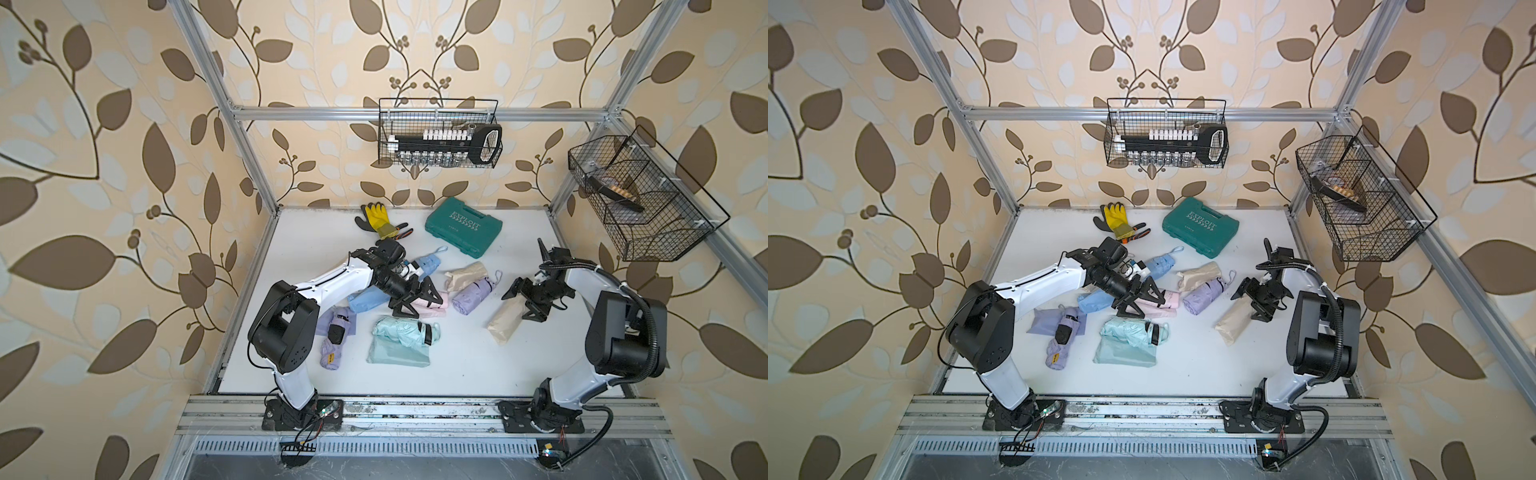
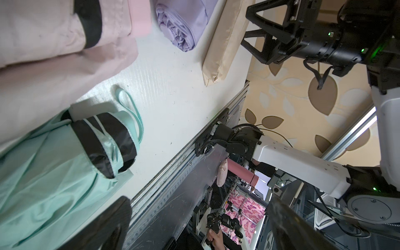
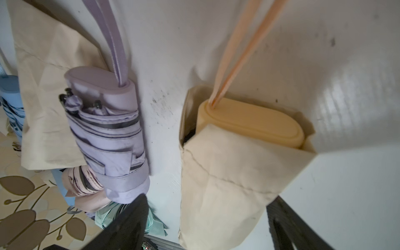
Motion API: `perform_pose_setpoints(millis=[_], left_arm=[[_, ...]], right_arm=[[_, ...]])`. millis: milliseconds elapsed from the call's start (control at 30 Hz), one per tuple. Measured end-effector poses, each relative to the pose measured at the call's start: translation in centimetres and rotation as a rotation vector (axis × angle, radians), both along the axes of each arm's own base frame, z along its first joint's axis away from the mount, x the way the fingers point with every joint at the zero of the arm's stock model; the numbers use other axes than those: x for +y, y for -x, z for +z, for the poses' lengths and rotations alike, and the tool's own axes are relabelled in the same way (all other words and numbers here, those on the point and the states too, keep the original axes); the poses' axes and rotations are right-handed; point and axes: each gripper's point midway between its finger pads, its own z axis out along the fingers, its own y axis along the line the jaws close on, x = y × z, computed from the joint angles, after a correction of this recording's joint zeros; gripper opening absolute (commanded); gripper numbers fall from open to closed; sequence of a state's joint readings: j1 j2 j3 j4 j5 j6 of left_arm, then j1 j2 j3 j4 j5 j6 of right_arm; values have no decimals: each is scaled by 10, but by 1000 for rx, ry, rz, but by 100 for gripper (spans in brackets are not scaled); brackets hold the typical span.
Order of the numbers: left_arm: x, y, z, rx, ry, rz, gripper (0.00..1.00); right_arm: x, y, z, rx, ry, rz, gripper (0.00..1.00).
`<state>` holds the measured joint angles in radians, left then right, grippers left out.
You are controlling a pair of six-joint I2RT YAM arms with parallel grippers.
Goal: Take umbrellas out of sleeves
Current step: Pick up the umbrella from the center of the board.
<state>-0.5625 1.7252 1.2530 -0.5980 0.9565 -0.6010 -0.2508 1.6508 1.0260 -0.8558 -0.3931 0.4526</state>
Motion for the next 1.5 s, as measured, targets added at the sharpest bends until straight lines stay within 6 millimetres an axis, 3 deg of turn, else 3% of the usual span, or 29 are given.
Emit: perform_pose_setpoints(millis=[367, 700, 833, 1067, 1300, 1500], left_arm=[[11, 0, -7, -68, -36, 42, 99], [8, -6, -5, -55, -14, 84, 99], [8, -6, -5, -52, -12, 85, 99], [7, -11, -2, -68, 6, 91, 99], [6, -13, 1, -83, 47, 102, 99], [2, -15, 4, -90, 101, 108, 99]], right_arm=[[1, 8, -19, 42, 13, -6, 78], [4, 5, -21, 31, 26, -45, 52], [3, -1, -12, -16, 30, -63, 40], [11, -5, 6, -99, -14, -101, 38], [23, -12, 49, -241, -94, -144, 37], [34, -12, 74, -299, -167, -184, 36]])
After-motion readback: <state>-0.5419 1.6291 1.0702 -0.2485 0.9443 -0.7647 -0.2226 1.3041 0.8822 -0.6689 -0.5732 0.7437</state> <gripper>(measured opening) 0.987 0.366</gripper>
